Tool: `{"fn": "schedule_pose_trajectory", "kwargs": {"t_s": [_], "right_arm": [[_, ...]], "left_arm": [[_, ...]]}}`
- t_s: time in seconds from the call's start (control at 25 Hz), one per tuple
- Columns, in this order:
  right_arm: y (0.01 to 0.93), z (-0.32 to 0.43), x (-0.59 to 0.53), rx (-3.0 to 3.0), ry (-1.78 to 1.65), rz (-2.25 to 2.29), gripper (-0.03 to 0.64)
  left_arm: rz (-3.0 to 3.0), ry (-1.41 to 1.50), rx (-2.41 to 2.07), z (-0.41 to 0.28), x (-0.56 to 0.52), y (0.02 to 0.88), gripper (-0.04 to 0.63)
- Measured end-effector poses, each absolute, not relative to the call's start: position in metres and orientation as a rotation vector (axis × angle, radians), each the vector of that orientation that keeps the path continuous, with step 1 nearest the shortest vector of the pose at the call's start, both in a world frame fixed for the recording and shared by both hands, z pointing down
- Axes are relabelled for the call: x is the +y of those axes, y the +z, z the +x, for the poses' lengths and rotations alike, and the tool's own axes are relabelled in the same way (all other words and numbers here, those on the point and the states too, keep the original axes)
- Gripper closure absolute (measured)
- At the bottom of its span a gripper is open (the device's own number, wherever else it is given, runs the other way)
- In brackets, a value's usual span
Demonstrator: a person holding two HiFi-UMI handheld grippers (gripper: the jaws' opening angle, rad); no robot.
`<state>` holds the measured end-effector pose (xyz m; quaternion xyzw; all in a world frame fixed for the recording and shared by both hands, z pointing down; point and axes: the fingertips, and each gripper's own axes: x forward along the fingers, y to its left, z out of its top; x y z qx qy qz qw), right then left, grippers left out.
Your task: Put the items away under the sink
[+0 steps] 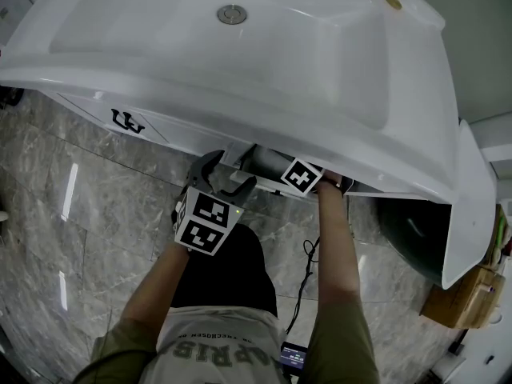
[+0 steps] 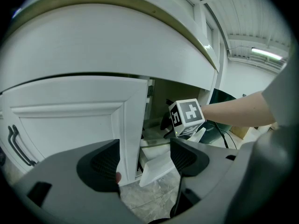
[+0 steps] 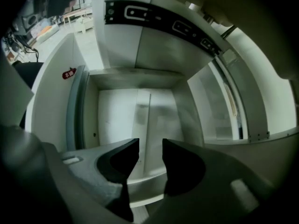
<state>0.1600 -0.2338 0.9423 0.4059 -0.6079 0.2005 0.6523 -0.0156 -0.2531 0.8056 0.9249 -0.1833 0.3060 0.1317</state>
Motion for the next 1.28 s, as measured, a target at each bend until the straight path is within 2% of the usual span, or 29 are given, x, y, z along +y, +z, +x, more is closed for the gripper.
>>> {"fn": "schedule_pose_trajectory", "kwargs": {"t_s": [0.72, 1.28], "right_arm": [[0.879, 0.139, -0.249, -1.485, 0.134, 1.247, 0.471], [0.812, 0.094, -0.184, -1.567, 0.303, 1.564, 0.471]], "left_arm": [[2.64, 1.011, -0.529, -0.019, -0.238, 0.784, 0.272], [2.588, 1.026, -0.583, -0.028, -0.212, 0.73, 0.272]]}}
